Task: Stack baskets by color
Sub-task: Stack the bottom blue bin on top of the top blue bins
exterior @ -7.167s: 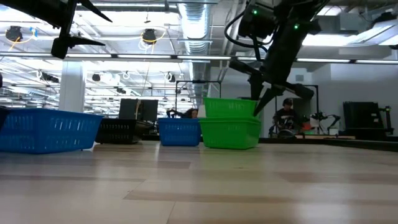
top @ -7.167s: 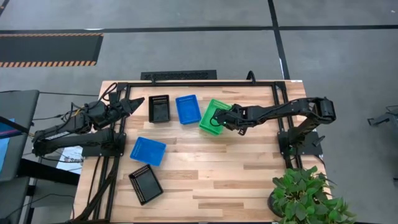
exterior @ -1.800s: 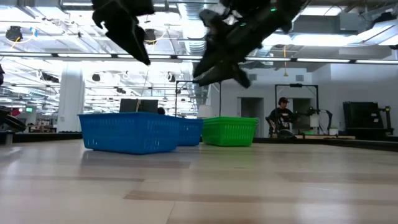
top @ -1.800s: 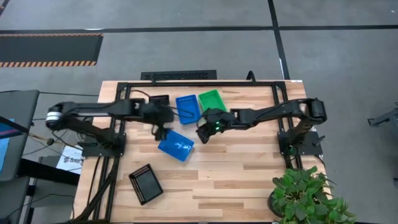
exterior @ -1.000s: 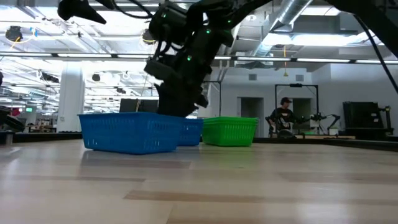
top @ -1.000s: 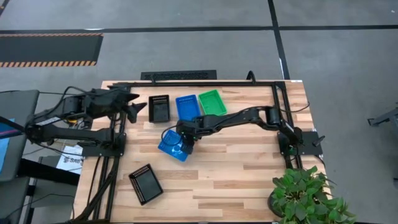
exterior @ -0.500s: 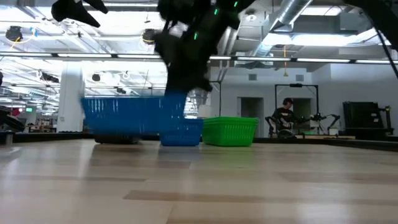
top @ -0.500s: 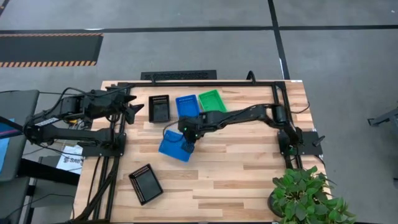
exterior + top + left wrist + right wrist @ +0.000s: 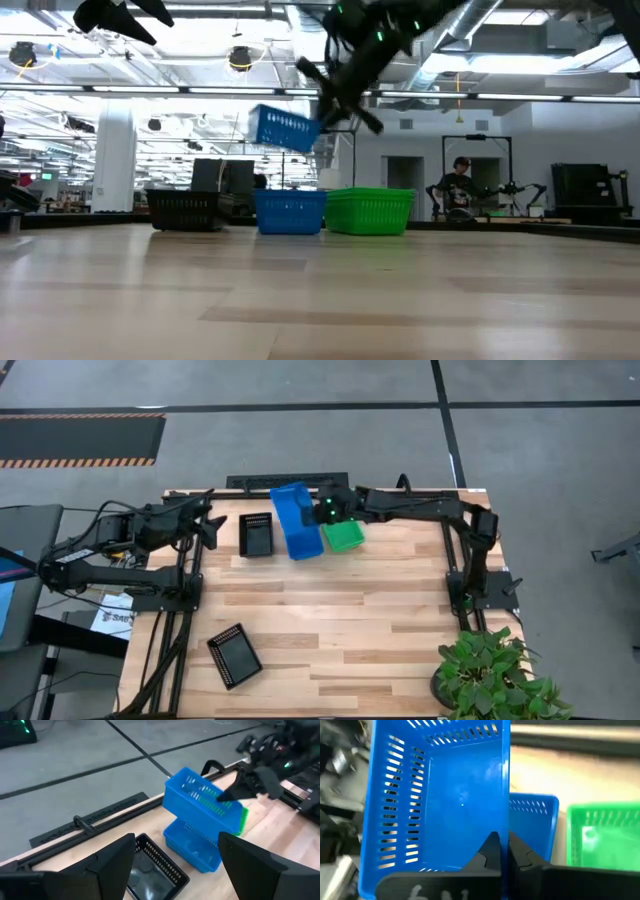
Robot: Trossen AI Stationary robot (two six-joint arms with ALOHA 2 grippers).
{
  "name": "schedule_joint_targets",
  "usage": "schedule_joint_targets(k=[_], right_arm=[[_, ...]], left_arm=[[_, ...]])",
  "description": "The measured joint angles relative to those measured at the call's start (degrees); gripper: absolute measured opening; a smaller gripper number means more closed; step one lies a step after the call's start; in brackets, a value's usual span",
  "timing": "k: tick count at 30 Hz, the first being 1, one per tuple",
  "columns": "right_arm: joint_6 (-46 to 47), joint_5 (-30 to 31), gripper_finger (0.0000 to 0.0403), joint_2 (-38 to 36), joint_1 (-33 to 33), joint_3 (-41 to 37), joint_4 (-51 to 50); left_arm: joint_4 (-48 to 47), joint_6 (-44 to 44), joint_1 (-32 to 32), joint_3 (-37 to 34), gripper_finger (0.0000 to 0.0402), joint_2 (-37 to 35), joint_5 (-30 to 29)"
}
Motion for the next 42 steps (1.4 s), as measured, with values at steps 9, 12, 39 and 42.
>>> schedule_joint_targets(k=[9, 12, 39, 42], right_arm=[[6.29, -2.2, 0.0006, -0.72, 1.09, -11.57, 10.09], [6.26, 1.07, 0.0011, -0.74, 1.89, -12.85, 9.95], [1.58, 1.88, 0.0041, -0.41, 1.82, -14.02, 6.89], [1.13, 1.88, 0.005, -0.41, 1.84, -14.02, 6.89]], left_arm=[[0.02, -0.26, 0.0, 0.0, 0.0274, 0.02, -2.0], [0.05, -1.14, 0.0, 0.0, 0.0274, 0.01, -3.23], [0.07, -2.51, 0.0, 0.0, 0.0274, 0.0, -7.16], [0.07, -2.66, 0.0, 0.0, 0.0274, 0.01, -7.14]])
